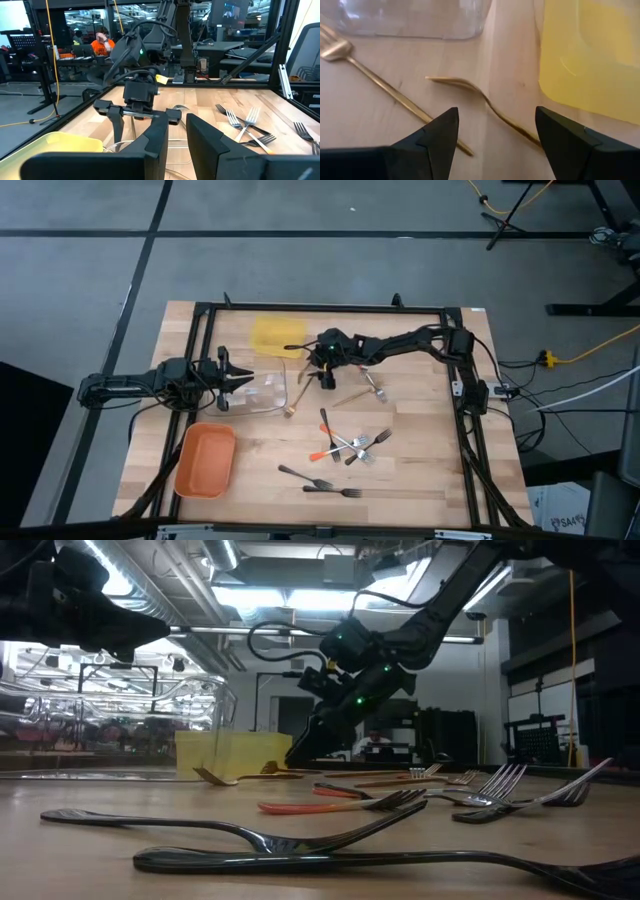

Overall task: Sort silverware by color (type)
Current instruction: Put the gold fork into the yellow bin

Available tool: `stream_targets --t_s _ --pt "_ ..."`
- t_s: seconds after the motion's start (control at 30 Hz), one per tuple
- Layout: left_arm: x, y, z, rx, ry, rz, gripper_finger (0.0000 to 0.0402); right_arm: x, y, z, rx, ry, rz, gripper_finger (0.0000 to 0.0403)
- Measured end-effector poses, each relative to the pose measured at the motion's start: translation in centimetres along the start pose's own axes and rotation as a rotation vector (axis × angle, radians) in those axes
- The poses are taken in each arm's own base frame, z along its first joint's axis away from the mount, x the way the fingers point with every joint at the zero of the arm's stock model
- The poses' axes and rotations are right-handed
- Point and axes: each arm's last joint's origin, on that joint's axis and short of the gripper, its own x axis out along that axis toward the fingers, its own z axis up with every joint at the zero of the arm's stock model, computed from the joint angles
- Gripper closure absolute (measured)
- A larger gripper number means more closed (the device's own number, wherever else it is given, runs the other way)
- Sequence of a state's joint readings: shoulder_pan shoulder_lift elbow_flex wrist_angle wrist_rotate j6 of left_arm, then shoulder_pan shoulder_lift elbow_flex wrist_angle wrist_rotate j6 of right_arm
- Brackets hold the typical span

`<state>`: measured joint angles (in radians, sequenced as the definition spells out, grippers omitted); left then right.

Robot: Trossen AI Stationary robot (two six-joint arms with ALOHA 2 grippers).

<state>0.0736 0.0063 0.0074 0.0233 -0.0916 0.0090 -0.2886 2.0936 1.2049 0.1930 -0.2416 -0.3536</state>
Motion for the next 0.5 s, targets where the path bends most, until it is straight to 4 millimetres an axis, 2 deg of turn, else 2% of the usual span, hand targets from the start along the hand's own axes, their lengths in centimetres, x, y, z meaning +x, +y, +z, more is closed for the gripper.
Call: stream_targets --t_s 0.3,0.5 --pt "0.0 0.0 0.0 0.0 0.0 0.001 0.0338 1.1 0.3 -0.4 0.024 -0.037 0.009 0.015" --pt "0.0 0.0 0.0 0.0 0.0 0.001 0.0338 1.2 0.7 0.2 0.002 -0.083 0.003 0.015"
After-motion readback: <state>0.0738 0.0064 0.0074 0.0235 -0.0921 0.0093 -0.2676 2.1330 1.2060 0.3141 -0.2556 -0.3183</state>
